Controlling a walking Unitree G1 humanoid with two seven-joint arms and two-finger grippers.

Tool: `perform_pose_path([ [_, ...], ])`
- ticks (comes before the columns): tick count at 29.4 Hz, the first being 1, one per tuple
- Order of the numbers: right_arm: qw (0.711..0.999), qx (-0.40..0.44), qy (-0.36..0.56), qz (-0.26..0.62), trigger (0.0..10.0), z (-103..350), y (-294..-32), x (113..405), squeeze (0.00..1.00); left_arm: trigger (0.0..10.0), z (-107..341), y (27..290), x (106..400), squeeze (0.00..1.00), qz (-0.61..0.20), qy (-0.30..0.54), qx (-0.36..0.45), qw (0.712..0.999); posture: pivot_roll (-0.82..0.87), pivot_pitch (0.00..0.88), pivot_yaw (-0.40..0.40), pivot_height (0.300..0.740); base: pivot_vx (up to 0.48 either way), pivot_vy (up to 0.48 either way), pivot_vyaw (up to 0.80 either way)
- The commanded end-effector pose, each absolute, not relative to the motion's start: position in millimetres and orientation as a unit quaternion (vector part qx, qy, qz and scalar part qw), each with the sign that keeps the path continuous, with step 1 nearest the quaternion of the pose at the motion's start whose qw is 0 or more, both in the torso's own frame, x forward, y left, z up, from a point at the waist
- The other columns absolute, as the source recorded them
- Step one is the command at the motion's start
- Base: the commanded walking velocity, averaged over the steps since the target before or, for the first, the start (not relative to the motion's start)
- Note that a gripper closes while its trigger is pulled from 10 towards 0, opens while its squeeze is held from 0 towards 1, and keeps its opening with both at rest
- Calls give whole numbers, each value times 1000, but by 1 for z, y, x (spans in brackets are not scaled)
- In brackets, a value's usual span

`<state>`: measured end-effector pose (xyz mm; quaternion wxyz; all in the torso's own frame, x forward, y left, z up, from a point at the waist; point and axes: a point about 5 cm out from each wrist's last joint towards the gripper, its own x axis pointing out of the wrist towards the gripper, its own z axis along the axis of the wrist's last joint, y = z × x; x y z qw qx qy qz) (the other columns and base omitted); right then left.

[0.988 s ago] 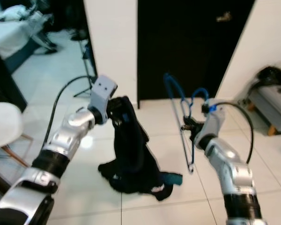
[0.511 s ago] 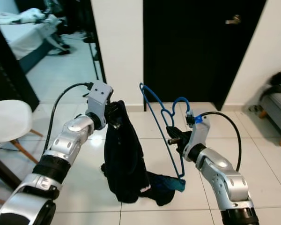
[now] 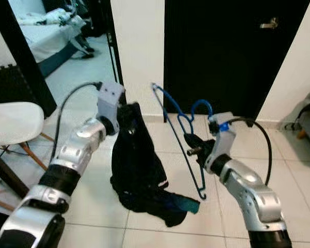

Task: Hang hanger

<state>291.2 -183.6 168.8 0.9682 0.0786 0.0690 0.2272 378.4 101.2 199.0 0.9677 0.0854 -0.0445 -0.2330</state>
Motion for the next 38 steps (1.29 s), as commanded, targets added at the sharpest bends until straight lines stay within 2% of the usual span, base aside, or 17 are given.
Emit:
perform_pose_path([
  [1, 970, 81, 70, 219, 10000, 168, -183, 293, 0, 10000, 207, 101, 378, 0, -237, -61, 91, 965, -51, 22, -16, 740, 0, -465, 0],
  [4, 972, 78, 74, 207, 10000, 166, -185, 294, 0, 10000, 206, 101, 378, 0, -238, -60, 91, 965, -50, 22, -17, 740, 0, -465, -208],
  [25, 981, 77, 72, 163, 10000, 168, -194, 298, 0, 10000, 207, 98, 378, 0, -246, -60, 99, 962, -58, 25, -15, 740, 0, -466, -779],
  [27, 980, 72, 74, 169, 10000, 168, -194, 297, 0, 10000, 206, 102, 380, 0, -238, -55, 107, 964, -60, 26, -16, 740, 0, 0, -769],
  [32, 979, 50, 78, 181, 10000, 171, -203, 292, 0, 10000, 212, 133, 390, 0, -188, -47, 137, 971, -67, 27, -16, 740, 0, 0, -769],
  [38, 979, 39, 79, 184, 10000, 174, -208, 289, 0, 10000, 214, 139, 391, 0, -185, -51, 156, 969, -72, 27, -14, 740, 0, 0, -769],
])
